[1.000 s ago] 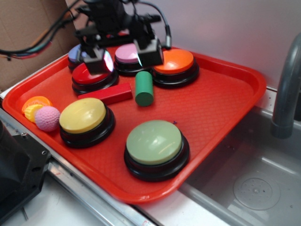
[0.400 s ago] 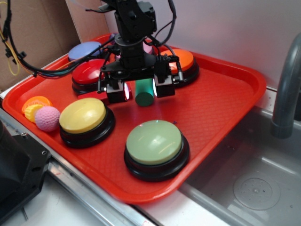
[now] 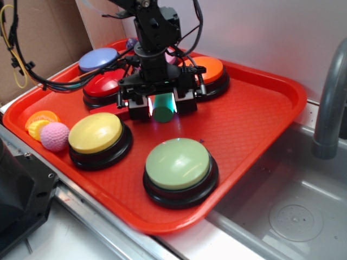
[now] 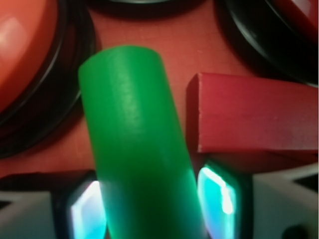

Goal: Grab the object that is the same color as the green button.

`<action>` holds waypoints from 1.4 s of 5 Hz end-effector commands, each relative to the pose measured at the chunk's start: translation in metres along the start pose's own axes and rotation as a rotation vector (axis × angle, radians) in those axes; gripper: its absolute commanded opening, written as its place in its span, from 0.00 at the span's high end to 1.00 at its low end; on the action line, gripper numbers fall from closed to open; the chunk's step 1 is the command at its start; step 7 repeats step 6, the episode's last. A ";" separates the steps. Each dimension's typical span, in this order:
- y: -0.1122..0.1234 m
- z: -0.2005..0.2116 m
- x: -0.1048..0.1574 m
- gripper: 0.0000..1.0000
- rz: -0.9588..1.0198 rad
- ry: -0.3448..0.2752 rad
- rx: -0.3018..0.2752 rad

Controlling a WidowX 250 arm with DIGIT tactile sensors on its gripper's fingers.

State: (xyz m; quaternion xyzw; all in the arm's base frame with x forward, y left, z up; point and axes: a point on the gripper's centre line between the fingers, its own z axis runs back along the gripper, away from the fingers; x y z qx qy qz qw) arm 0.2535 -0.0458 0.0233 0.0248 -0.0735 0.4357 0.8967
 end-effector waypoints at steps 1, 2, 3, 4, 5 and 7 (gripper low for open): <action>-0.007 0.019 0.012 1.00 -0.059 -0.022 -0.100; -0.015 0.052 0.016 1.00 -0.297 -0.019 -0.171; -0.017 0.090 0.020 1.00 -0.490 -0.011 -0.158; -0.008 0.141 0.024 1.00 -0.731 -0.025 -0.239; 0.005 0.173 0.025 1.00 -0.785 -0.079 -0.247; 0.029 0.183 0.028 1.00 -0.733 -0.102 -0.308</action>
